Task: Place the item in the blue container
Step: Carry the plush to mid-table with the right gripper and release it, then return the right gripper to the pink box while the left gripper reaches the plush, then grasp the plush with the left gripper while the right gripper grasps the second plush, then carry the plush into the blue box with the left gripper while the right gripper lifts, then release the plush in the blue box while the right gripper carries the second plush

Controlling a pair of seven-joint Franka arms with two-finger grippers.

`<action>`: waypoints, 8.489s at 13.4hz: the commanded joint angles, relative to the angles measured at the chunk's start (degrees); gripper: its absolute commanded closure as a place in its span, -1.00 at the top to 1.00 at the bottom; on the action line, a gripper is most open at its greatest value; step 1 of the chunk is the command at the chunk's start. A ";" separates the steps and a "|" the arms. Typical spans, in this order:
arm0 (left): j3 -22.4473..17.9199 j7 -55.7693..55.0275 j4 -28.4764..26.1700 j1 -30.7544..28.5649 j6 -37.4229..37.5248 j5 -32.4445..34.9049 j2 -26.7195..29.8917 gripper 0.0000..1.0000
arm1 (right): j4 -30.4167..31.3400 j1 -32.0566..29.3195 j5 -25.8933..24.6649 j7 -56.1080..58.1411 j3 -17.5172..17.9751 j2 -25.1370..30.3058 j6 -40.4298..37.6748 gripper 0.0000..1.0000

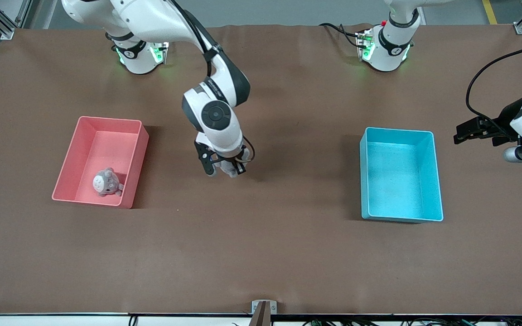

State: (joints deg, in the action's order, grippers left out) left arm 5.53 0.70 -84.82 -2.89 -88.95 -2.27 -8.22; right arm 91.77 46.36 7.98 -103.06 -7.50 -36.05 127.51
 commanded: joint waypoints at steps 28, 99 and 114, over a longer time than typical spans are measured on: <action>0.98 -26.08 0.53 20.09 -18.94 -8.46 -14.17 1.00 | 17.36 -33.05 -5.87 65.31 -1.11 27.69 -18.81 1.00; -2.63 3.43 -23.29 7.55 -29.70 8.15 -12.77 -0.61 | 10.55 -41.79 -4.99 88.04 -0.85 11.62 -14.10 -0.98; -2.01 1.14 -22.59 5.17 -33.15 9.39 -17.54 0.99 | -1.41 -30.30 -4.72 66.02 -0.59 11.53 -26.17 -0.99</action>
State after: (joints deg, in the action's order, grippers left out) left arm 2.98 3.14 -107.36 2.19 -124.29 5.78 -28.55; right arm 91.84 11.80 3.20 -29.13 -7.82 -24.51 102.24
